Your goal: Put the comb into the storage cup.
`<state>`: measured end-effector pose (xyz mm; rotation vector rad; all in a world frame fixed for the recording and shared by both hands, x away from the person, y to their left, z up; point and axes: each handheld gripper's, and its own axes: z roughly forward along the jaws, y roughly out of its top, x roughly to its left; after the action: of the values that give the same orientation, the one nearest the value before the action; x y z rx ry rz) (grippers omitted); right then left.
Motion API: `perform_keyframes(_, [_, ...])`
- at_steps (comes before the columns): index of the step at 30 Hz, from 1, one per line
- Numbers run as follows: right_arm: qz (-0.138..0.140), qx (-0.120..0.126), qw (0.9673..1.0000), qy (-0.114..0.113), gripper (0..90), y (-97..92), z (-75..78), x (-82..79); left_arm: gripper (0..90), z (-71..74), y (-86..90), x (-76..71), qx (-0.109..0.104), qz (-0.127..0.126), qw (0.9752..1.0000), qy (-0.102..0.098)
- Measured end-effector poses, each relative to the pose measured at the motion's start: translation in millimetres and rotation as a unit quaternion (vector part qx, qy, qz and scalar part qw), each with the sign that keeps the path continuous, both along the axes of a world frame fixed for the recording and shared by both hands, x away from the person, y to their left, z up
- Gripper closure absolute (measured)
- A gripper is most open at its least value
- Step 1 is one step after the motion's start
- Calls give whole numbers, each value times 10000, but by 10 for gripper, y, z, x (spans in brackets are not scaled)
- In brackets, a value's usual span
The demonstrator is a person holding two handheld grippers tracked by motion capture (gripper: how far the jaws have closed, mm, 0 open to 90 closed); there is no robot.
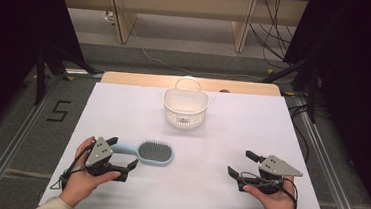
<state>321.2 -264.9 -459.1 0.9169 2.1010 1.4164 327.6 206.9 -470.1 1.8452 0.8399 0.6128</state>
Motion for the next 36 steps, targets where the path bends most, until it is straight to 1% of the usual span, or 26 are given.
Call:
perform_keyframes(6, [1,11,10000,2,160,1,-1,3,4,15,-1,12,8,38,10000,10])
perform_keyframes(8, [-2,29,10000,-2,160,1,3,0,16,29,-6,22,44,102,9999,-7])
perform_keyframes(9, [2,20,10000,-20,160,1,5,-1,32,37,-10,32,60,179,9998,-10])
perform_keyframes(10, [2,22,10000,-28,161,0,7,-3,56,37,-10,32,60,179,9998,-10])
perform_keyframes(11, [1,25,10000,-31,161,0,7,-3,90,61,-10,70,89,313,9995,16])
perform_keyframes(13, [-15,42,10000,-9,161,-1,7,-1,184,83,6,128,96,481,9987,110])
perform_keyframes(14, [-19,37,10000,-7,161,-3,6,0,240,83,6,128,96,481,9987,110])
perform_keyframes(15, [-24,39,10000,-5,161,-4,7,0,312,98,40,199,166,660,9976,99])
perform_keyframes(16, [-27,47,10000,-6,161,-4,8,0,376,98,40,199,166,660,9976,99])
perform_keyframes(17, [-30,46,10000,-7,161,-4,8,1,470,107,82,276,218,905,9955,157])
perform_keyframes(18, [-31,45,10000,-11,161,-4,8,2,561,109,113,335,270,983,9945,222])
perform_keyframes(19, [-33,48,10000,-5,161,-3,7,2,665,107,126,370,280,1002,9942,282])
perform_keyframes(20, [-29,43,10000,-7,162,-3,7,2,736,105,146,430,255,1040,9934,422])
perform_keyframes(21, [-30,42,10000,-6,161,-3,8,1,809,106,156,480,280,1043,9926,561])
perform_keyframes(22, [-33,46,10000,-11,162,-2,8,0,851,105,159,515,292,1055,9917,672])
perform_keyframes(23, [-33,46,10000,-11,162,-2,8,0,882,105,159,515,292,1055,9917,672])
perform_keyframes(24, [-36,48,10000,-33,162,-3,10,0,896,100,164,571,275,1106,9900,825])
perform_keyframes(25, [-48,52,10000,-37,162,-5,11,0,897,98,160,642,379,1155,9875,1004])
perform_keyframes(26, [-59,62,10000,-39,162,-5,11,2,897,97,151,671,396,1153,9864,1099])
perform_keyframes(27, [-59,67,10000,-42,162,-4,11,5,898,94,140,691,408,1164,9857,1149])
perform_keyframes(29, [-56,50,10000,-29,162,-4,10,6,898,82,108,743,519,1167,9832,1305])
perform_keyframes(31, [-51,49,10000,-24,162,-4,10,3,899,55,68,796,727,1185,9803,1405])
perform_keyframes(32, [-48,60,10000,-27,162,-6,11,3,899,55,68,796,727,1185,9803,1405])
perform_keyframes(34, [-55,74,10000,-19,162,-12,11,2,899,29,14,851,953,1174,9764,1542])
perform_keyframes(35, [-55,68,10000,-29,162,-17,10,4,899,25,-1,867,1008,1175,9750,1593])
perform_keyframes(36, [-64,70,10000,-19,162,-17,10,4,899,25,-1,867,1008,1175,9750,1593])
